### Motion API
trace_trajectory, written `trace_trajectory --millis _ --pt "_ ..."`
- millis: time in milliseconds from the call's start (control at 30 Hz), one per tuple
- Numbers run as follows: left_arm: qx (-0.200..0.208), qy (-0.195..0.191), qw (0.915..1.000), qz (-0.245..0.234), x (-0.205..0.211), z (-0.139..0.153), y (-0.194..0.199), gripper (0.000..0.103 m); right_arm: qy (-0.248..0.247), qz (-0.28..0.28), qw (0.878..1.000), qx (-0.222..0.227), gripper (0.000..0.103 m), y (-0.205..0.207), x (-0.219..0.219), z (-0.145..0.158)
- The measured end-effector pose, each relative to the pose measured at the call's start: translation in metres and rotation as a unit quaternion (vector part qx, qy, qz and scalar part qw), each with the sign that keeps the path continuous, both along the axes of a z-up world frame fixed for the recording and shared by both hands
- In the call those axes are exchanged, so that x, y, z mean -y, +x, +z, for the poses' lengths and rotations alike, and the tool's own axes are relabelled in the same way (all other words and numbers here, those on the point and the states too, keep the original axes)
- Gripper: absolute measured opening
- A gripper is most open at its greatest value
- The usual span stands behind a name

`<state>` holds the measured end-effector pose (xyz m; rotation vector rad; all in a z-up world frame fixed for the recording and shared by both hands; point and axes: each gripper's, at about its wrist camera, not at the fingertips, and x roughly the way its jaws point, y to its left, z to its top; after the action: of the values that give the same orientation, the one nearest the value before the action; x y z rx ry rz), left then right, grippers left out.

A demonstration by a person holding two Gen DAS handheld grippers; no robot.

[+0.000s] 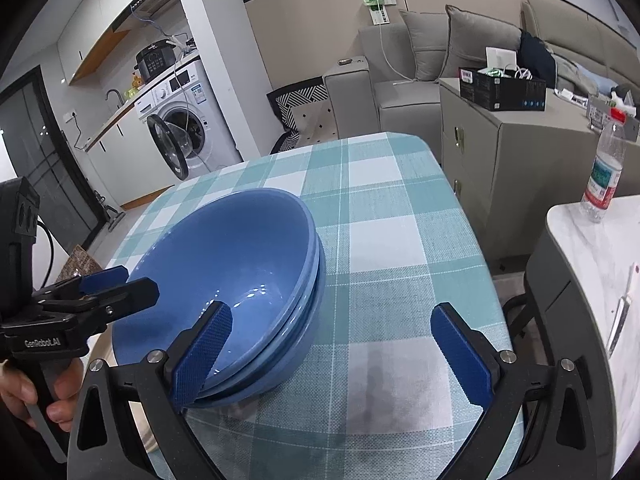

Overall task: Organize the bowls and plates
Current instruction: 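Close both grippers on the rim of the nested blue bowl stack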

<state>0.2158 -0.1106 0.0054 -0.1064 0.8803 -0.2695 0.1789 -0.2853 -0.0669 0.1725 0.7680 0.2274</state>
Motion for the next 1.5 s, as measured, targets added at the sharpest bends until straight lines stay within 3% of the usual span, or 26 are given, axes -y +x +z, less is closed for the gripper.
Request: trace_trajectory --millis 233,400,467,600,733,1033,1500 --pt "-0.01 -0.014 0.9998 -0.004 -0.001 -0.007 0.002 0.1 0.039 0.013 0.999 -0.017 0.101 0.004 -0.001 -0.008" --pt "-0.017 -0.023 0.9993 -0.024 0.002 -0.008 0.001 0.087 0.045 0.025 0.999 -0.016 0.1 0.003 -0.008 -0.008" --pt "-0.016 -0.024 0.9991 -0.032 0.005 -0.008 0.0 0.078 0.048 0.029 0.998 -0.016 0.097 0.003 -0.01 -0.007" --pt "-0.016 -0.019 0.9991 -0.035 0.008 -0.007 -0.002 0.074 0.051 0.032 0.998 -0.016 0.087 0.002 -0.011 -0.007" --pt "-0.018 -0.018 0.9989 -0.039 0.01 -0.007 -0.003 0.06 0.049 0.037 0.998 -0.009 0.079 -0.001 -0.013 -0.003" --pt "-0.014 -0.01 0.9991 -0.038 0.01 -0.006 -0.005 0.054 0.034 0.048 0.998 0.006 0.055 -0.007 -0.019 0.004" --pt "-0.013 0.001 0.9992 -0.037 0.011 -0.006 -0.008 0.053 0.026 0.044 0.999 0.01 0.053 -0.009 -0.018 0.006"
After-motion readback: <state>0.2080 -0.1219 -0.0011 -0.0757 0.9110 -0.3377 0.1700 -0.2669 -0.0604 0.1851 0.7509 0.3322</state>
